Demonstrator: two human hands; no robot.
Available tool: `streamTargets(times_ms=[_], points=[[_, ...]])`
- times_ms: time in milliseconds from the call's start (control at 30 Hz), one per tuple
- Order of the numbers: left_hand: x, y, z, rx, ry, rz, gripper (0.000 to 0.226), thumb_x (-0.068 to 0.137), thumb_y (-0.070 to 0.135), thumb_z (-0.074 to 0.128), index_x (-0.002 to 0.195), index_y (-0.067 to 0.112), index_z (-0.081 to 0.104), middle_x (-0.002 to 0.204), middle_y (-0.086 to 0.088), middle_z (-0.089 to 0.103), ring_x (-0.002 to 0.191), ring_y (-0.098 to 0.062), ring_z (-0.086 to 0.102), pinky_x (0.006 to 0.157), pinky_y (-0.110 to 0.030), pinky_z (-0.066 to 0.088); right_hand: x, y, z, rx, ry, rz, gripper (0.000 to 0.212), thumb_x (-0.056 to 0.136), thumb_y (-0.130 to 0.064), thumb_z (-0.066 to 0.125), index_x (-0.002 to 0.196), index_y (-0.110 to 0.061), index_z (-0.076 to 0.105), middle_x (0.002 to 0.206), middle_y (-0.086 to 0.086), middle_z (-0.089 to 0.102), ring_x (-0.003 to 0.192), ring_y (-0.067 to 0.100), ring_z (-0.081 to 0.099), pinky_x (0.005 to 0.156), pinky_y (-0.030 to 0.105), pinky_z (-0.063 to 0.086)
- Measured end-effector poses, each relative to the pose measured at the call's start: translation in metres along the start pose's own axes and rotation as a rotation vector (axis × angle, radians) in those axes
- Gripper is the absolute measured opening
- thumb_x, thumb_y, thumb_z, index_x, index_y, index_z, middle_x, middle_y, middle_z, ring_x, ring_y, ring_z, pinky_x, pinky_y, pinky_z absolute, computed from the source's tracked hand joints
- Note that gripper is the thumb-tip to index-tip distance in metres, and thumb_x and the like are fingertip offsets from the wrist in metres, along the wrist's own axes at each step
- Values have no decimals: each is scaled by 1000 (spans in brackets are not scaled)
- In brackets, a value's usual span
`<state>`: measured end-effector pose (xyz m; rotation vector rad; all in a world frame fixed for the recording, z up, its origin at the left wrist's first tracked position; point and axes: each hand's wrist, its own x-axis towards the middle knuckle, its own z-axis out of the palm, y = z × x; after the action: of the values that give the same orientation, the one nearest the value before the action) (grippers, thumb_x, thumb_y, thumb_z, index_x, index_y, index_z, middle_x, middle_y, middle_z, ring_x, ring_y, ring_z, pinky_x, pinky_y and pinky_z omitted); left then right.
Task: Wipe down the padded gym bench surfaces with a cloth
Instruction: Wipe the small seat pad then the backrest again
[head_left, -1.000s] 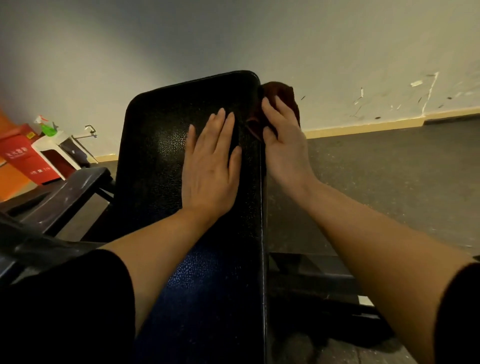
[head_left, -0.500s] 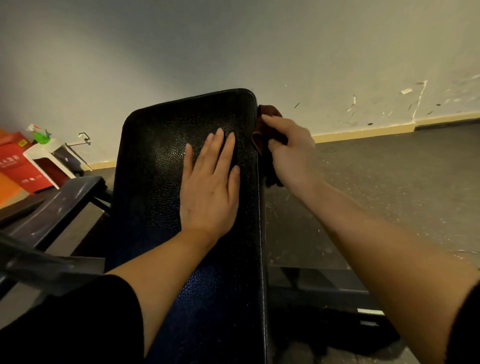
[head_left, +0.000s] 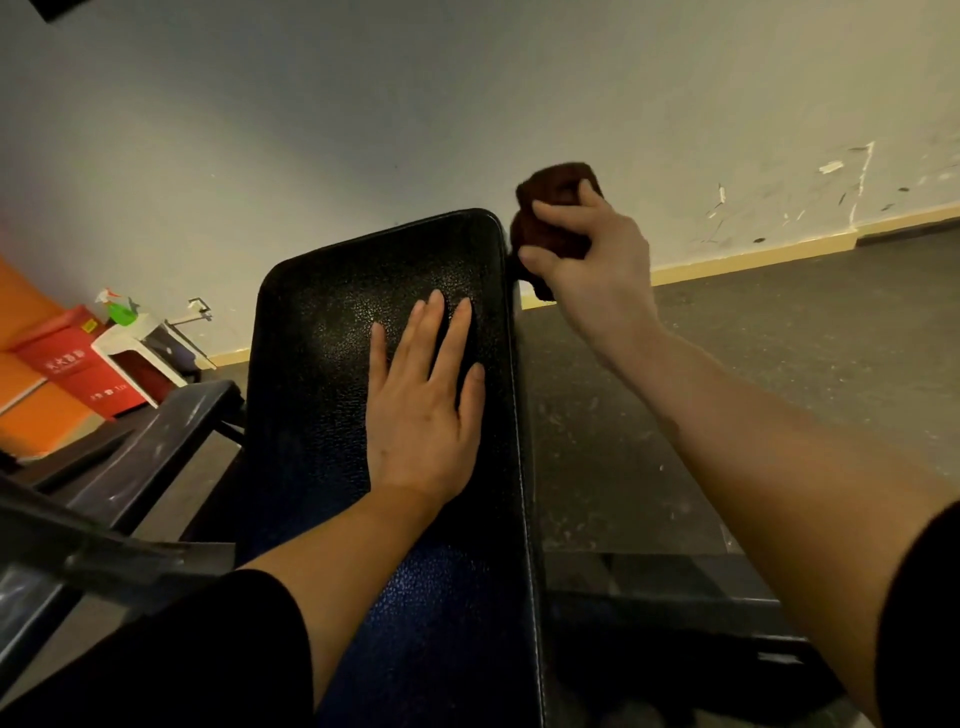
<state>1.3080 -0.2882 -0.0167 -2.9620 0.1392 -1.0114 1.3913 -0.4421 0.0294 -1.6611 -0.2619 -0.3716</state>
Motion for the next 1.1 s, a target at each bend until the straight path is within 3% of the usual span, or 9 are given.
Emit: streamTargets(times_ms=[133,300,433,500,567,633,767,900,1100], points=[[0,1,-1,7,-2,-2,53,100,37,21,149,20,28,156,-5,26,145,-17,18,120,-40,-2,11,-4,16,193,-181,28,50,97,-10,45,143,-27,41,143,1,47,128,11,44,109,27,34],[1,0,0,3,-4,-2,53,100,37,21,149,18,29,156,-5,27,145,-18,19,120,-40,-2,-6,30,13,85,-158,177,41,93,-3,46,123,-24,64,108,-5,68,98,10,62,93,28,51],[0,0,1,-3,-9,3,53,100,37,21,149,18,29,156,-5,26,145,-17,18,120,-42,1,-13,31,-3,61,49,133,44,91,-1,52,131,-18,56,126,1,59,116,14,54,106,31,41],[0,0,1,0,-7,2,53,99,36,22,149,18,29,156,-4,26,145,-17,18,120,-42,2,-5,16,0,146,-27,38,45,93,-4,51,135,-21,53,136,-2,51,125,14,47,108,37,40],[0,1,2,15,-5,4,53,99,35,23,149,18,29,156,-4,26,145,-18,18,120,-42,2,-4,5,11,98,-169,-37,50,93,-1,48,138,-22,49,144,-2,46,133,12,39,114,28,30],[1,1,2,21,-8,2,53,99,35,23,149,18,29,156,-5,26,145,-18,19,120,-42,2,-5,5,18,59,-159,-58,53,90,3,48,138,-20,50,139,0,51,131,11,42,107,14,28],[0,1,1,24,-9,5,53,99,34,23,149,19,29,156,-4,26,145,-17,18,120,-42,1,5,7,10,-46,-82,41,51,85,3,50,131,-18,58,124,2,62,118,16,54,104,23,40],[0,0,1,21,-12,1,53,99,35,22,149,19,28,156,-4,25,145,-17,18,120,-41,1,3,5,16,18,-116,18,50,91,-1,51,137,-20,49,133,-1,55,123,11,48,100,11,31],[0,1,-1,20,-18,2,53,99,35,22,149,19,29,156,-4,25,145,-17,18,120,-42,1,-10,35,12,-20,-114,157,46,83,-1,57,123,-24,59,110,-2,65,107,15,59,101,30,46]])
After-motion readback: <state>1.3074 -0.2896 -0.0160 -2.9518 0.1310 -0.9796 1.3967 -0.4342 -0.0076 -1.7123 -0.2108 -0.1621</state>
